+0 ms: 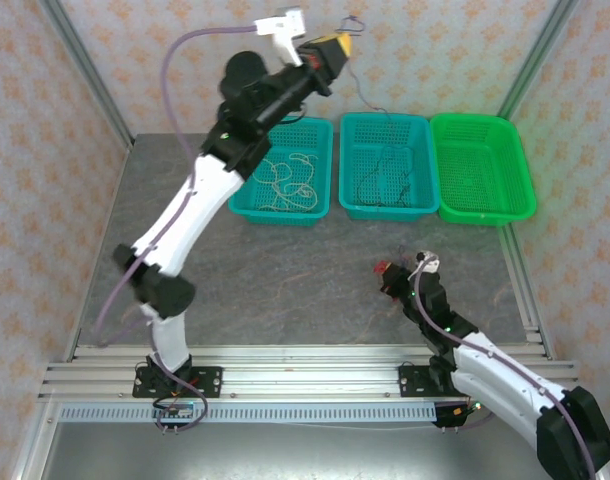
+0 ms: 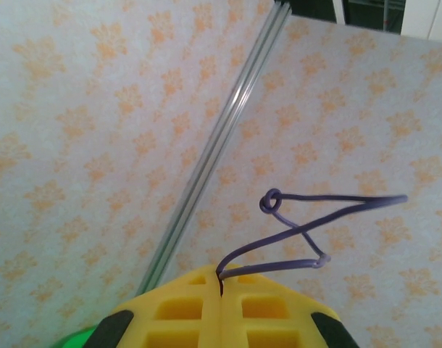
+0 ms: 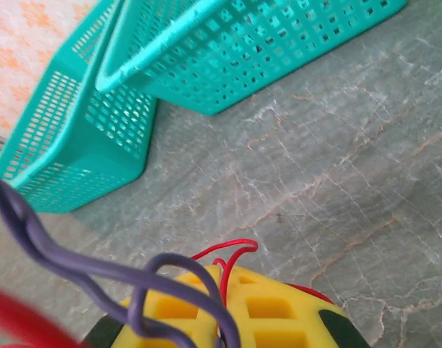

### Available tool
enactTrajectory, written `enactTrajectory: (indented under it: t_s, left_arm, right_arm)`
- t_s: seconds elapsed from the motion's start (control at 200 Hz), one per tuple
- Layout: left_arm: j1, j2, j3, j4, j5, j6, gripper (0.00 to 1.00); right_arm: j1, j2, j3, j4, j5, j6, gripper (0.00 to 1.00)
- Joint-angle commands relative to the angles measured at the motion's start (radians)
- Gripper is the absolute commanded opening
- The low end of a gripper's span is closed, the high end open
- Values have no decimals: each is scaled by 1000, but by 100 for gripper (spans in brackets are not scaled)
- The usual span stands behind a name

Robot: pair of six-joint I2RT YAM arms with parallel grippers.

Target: Untangle the cables

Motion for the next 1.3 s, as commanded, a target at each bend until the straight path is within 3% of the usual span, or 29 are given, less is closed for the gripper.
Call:
enactTrajectory:
  t_s: [0.0,0.095,0.44,0.581,0.686,0.791,0.976,1.196,1.296]
  left_arm:
    - [-14,159,180,-124,-70,89,0]
    - [-14,273,211,-130,-143,80,0]
    - [-16,496,204,-253,-182,100,0]
    - [-20,451,183,-292,-143,137,49]
    - [-24,332,108,-282,-108,137,69]
    - [-28,131,-128,-173,-93,124,75]
    - [-28,-339,-777,117,-79,133,75]
    - [-35,-814,-1443,210,-53,157,75]
    - [-42,-971,-1658,187,-43,141,75]
  right_arm:
    - [0,-58,-26,-47,-8,19,0]
    - [0,-89,-37,-51,-30,30,0]
    - [0,-96,-23,-64,-46,16,0]
    - [1,-90,-12,-61,-33,2,0]
    - [0,-70,7,-59,-33,-7,0]
    - [1,-40,33,-54,-55,-25,0]
    - [1,43,95,-4,-224,-108,0]
    - [5,272,231,135,-494,-92,0]
    - [30,405,299,254,-616,-91,0]
